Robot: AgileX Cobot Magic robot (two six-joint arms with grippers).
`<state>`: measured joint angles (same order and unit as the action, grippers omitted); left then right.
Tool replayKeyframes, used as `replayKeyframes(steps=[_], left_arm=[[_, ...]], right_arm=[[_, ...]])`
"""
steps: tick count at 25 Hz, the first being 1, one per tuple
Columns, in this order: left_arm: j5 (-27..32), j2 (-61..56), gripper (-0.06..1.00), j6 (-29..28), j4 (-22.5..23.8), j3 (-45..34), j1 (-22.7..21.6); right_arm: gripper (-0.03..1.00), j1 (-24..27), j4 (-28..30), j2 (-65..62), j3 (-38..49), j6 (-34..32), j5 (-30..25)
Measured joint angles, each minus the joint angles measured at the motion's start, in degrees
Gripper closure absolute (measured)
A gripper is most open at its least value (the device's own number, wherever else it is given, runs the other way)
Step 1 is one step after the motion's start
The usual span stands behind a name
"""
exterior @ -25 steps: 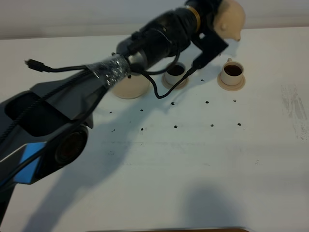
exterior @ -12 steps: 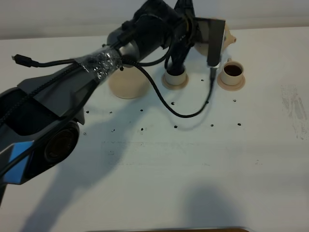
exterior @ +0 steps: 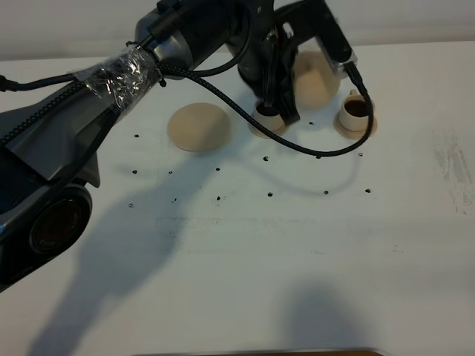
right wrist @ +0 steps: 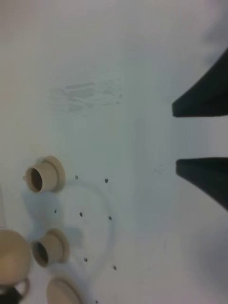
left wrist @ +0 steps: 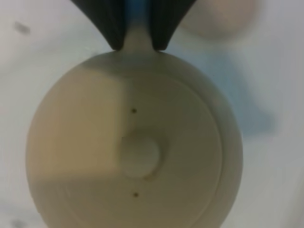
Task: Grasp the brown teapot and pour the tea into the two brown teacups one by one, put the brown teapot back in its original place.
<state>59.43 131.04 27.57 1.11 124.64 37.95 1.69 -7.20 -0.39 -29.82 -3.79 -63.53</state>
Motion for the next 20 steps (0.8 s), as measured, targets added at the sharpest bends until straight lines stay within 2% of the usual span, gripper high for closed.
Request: replayKeyframes(steps=[2, 6, 15, 20], left_arm=[[2.7, 0.1, 0.86, -0.7, -2.3, 0.0, 0.1], [3.8, 1.3, 0.86, -2.6, -4.6, 0.1, 0.2], [5.3, 5.4, 0.86, -4.5, -5.7, 0.1, 0.2], [2.6, 8.2, 0.86, -4.5, -5.7, 0.5, 0.2]], right_arm=[[0.74, 0.0, 0.0, 0.0, 0.0, 0.0, 0.0], [0.74, 0.0, 0.0, 0.0, 0.0, 0.0, 0.0], [0.74, 0.0, 0.0, 0.0, 0.0, 0.0, 0.0], [0.74, 0.0, 0.0, 0.0, 0.0, 0.0, 0.0]])
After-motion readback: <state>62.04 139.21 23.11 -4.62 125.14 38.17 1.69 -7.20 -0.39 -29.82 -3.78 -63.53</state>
